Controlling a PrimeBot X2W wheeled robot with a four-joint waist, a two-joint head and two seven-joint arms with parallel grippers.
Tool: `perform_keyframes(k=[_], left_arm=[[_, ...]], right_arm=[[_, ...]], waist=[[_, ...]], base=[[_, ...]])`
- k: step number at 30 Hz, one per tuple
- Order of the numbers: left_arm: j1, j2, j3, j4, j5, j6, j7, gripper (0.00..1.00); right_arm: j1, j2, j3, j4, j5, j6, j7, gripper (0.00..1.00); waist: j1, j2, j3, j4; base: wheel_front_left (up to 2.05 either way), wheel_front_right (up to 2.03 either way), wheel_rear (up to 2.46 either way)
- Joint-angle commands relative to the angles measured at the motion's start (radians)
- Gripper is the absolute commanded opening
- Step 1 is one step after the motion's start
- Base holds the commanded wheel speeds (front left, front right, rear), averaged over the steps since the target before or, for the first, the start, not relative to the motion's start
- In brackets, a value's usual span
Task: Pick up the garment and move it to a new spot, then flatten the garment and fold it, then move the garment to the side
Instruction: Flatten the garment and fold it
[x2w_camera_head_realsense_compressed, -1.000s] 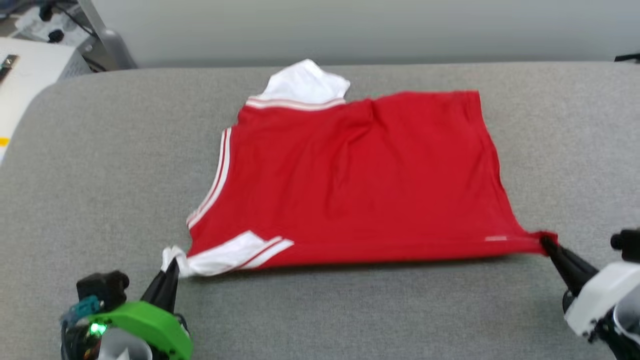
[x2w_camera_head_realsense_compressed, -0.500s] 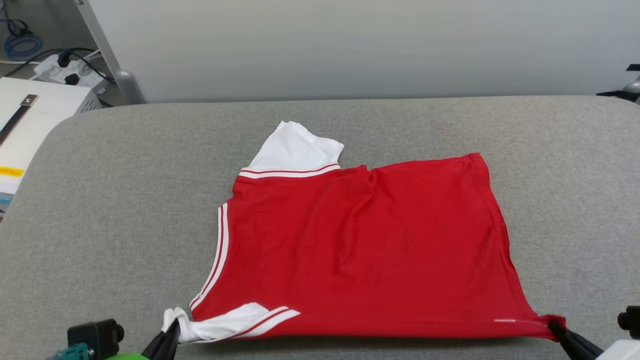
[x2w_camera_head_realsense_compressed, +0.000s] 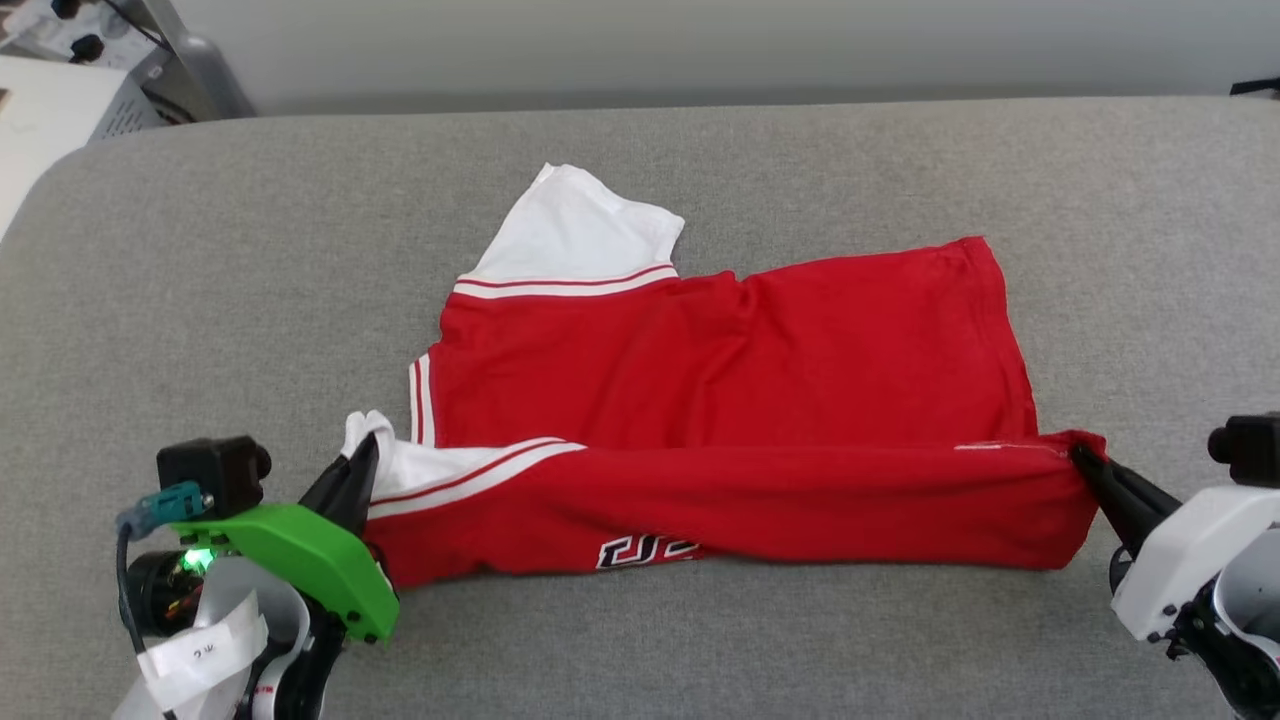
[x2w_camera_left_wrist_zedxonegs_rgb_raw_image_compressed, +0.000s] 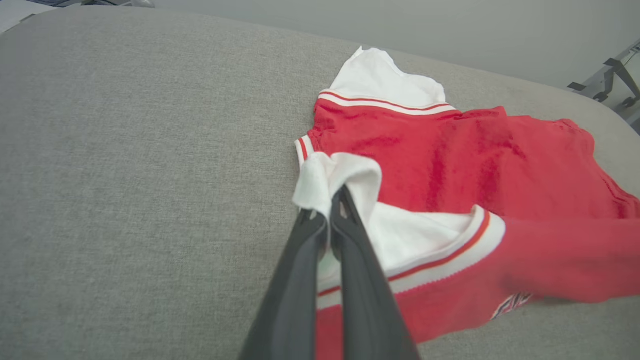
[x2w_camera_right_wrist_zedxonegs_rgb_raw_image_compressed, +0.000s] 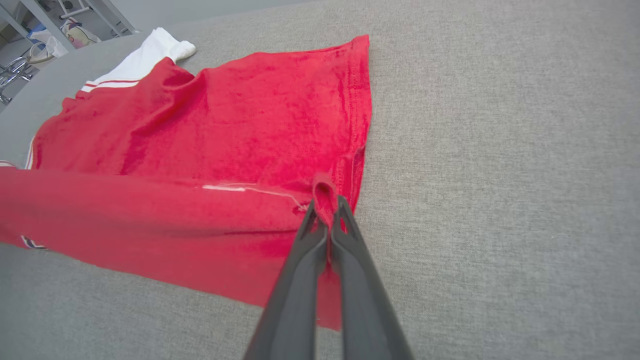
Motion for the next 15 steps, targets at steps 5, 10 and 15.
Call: perform_keyframes(k=[5,10,15], left_arm=[[-0.113,-0.039,-0.029,0.124,0.008,-0.048,-0.026,0.0],[-0.169,-0.075,-0.058,0.261,0.0,-0.103,-0.05,0.0],[-0.202,-0.105,-0.09,0.383,-0.018,-0.153,-0.042,0.0]], right_arm=[[-0.098,-0.012,0.053,0.066,-0.001,-0.008,-0.003,0.0],[-0.147,-0.016,0.096,0.152,0.017,-0.008,-0.043,0.0],[-0.172,-0.016,0.157,0.238,0.044,-0.008,-0.073,0.0]], waist=[[0.0001,-0.0001,0.098,-0.007],[0.0001,-0.0001,0.124,-0.006],[0.0001,-0.0001,0.129,-0.004]], base=[[0.0,0.0,0.0],[0.0,0.0,0.0],[0.0,0.0,0.0]])
